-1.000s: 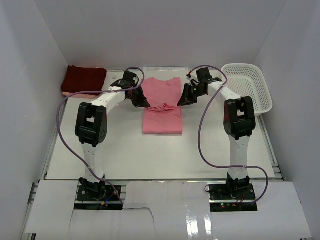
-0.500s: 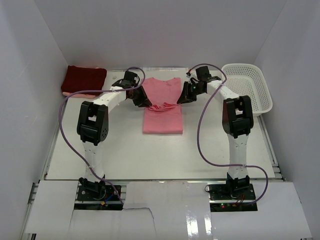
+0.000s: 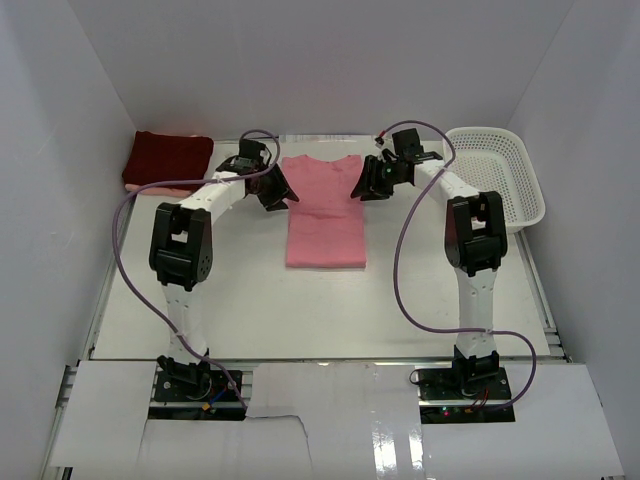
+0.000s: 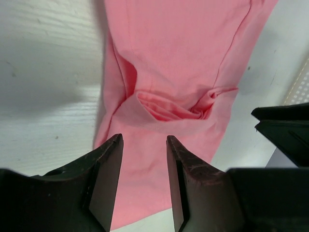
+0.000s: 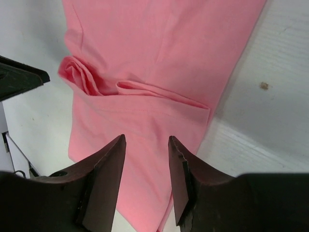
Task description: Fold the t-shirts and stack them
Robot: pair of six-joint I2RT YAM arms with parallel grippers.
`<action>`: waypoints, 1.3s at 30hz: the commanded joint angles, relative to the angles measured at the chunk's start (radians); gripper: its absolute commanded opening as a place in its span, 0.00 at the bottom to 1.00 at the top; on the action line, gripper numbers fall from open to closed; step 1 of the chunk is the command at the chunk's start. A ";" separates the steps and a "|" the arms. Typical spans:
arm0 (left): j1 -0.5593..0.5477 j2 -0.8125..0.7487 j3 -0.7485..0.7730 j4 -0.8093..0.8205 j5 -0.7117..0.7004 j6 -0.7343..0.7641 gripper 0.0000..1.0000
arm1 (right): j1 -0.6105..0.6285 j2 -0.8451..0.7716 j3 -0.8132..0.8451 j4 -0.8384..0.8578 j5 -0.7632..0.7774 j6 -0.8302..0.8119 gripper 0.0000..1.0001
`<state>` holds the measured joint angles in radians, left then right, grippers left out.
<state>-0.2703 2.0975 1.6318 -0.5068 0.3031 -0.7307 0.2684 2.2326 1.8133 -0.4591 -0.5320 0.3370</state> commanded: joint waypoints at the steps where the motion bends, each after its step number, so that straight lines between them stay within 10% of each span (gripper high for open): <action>1: 0.039 -0.116 0.006 0.066 -0.064 -0.033 0.52 | -0.008 -0.096 -0.023 0.146 0.021 0.017 0.47; 12: 0.037 -0.319 -0.286 0.242 0.171 0.068 0.48 | 0.012 -0.221 -0.374 0.446 -0.249 0.153 0.42; 15: 0.028 -0.359 -0.424 0.344 0.282 0.079 0.16 | 0.031 -0.225 -0.433 0.566 -0.299 0.191 0.08; 17: 0.014 -0.393 -0.545 0.378 0.304 0.082 0.00 | 0.046 -0.211 -0.454 0.591 -0.315 0.215 0.08; 39: -0.150 -0.438 -0.799 0.631 0.274 0.019 0.00 | 0.178 0.091 -0.203 0.668 -0.319 0.275 0.08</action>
<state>-0.4076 1.7023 0.8448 0.0689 0.5854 -0.7059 0.4511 2.3028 1.5566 0.1715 -0.8566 0.6189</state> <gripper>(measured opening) 0.024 0.078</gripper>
